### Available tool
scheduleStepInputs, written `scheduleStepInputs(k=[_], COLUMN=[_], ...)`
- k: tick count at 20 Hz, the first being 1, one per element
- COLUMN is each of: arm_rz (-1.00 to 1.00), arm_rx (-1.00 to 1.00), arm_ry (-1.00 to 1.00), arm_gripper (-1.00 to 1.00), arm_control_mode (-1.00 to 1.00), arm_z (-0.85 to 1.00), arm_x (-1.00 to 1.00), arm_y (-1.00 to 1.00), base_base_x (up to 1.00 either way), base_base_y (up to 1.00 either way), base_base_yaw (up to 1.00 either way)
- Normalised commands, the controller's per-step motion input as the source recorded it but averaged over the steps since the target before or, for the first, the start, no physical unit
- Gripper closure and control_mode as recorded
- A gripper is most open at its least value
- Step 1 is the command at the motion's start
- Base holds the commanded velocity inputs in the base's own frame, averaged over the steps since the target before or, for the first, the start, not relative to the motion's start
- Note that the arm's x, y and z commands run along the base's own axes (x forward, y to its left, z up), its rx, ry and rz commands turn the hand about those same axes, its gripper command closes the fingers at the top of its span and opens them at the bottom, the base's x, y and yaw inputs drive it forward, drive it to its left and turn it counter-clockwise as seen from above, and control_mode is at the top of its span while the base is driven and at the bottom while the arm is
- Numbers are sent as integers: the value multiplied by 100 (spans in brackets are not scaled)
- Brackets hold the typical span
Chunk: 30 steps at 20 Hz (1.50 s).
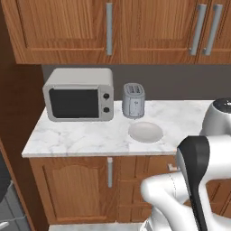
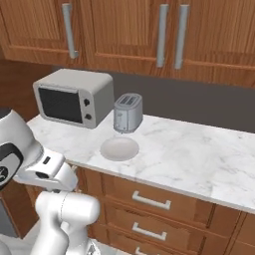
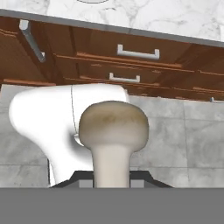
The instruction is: Pick mushroom from the fridge and place it on the plate on the counter.
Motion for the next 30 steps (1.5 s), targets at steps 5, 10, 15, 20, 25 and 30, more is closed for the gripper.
scheduleStepInputs(k=[5,10,15,20,25,30], arm_rz=[0,0,0,5,11,9], arm_rx=[0,0,0,0,2,8], arm_ry=[0,0,0,-4,0,0], arm_gripper=[100,100,100,100,100,100], arm_control_mode=[100,100,100,-100,-100,-100], arm_z=[0,0,0,-1,-16,-49], arm_x=[0,0,0,62,85,77], arm_y=[0,0,0,0,0,0], base_base_x=[40,44,57,0,0,0], base_base_y=[-49,-5,0,0,0,0], base_base_yaw=[10,2,1,0,0,0])
